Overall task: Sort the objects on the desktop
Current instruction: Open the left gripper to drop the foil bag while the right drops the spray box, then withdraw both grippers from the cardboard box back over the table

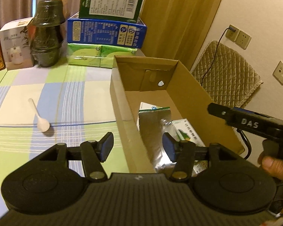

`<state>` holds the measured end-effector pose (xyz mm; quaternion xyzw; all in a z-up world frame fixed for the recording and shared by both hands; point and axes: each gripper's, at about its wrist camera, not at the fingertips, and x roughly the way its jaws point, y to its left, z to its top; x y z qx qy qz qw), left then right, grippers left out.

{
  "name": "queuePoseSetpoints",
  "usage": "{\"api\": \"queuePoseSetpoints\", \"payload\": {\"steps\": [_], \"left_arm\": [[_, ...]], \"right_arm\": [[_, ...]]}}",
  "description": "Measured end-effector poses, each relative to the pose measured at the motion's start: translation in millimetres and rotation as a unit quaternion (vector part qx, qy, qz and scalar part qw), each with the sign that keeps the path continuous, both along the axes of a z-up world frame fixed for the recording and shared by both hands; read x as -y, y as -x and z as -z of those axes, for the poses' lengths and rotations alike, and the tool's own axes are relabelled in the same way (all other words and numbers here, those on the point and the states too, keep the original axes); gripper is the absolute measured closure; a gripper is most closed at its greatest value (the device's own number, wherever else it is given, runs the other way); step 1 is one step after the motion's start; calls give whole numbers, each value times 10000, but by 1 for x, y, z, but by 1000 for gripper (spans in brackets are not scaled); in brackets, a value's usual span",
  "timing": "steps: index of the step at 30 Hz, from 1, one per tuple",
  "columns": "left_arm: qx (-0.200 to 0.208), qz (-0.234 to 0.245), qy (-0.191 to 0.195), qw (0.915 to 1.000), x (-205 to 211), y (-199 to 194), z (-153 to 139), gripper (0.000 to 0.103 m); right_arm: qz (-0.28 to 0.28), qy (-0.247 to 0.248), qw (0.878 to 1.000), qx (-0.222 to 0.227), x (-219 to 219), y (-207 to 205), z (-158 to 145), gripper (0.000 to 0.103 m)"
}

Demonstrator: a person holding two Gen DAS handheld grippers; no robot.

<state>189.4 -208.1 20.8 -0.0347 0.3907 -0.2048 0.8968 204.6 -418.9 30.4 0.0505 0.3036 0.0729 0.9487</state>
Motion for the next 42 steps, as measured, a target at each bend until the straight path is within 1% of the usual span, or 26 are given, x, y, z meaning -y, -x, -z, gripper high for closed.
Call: {"api": "queuePoseSetpoints", "payload": {"steps": [2,5,7,9,13,15,18,20,23,31,38,42], "left_arm": [[-18,-5,-18,10000,-3,3,0,50],[-42,-38,-28,10000,-10,10,0,45],[-39,-84,-35,10000,-15,15,-1,38],[-29,-123,-37,9999,-20,20,-3,30],[17,-210,-29,9998,-36,33,-8,19],[68,-268,28,9996,-44,39,-11,8],[112,-335,79,9993,-59,48,-15,4],[139,-399,54,9991,-70,54,-18,1],[192,-492,46,9986,-86,62,-20,1],[278,-799,-173,9963,-134,80,-22,1],[277,-1207,-193,9921,-181,85,-23,1],[287,-1382,-205,9898,-205,83,-20,1]], "right_arm": [[33,-34,10000,-36,1,6,-1,25],[43,-94,9999,-96,0,18,-4,22],[42,-89,9999,-124,-4,27,-6,20],[28,-71,9999,-149,-9,36,-9,15],[-147,-23,9997,-191,-26,53,-13,9],[-242,11,9996,-169,-35,62,-15,5],[-343,31,9993,-151,-49,72,-18,2],[-403,4,9991,-146,-58,79,-19,2],[-531,5,9985,-133,-72,88,-21,2],[-896,-31,9960,-16,-108,102,-28,2],[-1372,2,9905,-22,-152,103,-21,2],[-1554,26,9878,-13,-172,102,-15,2]]}}
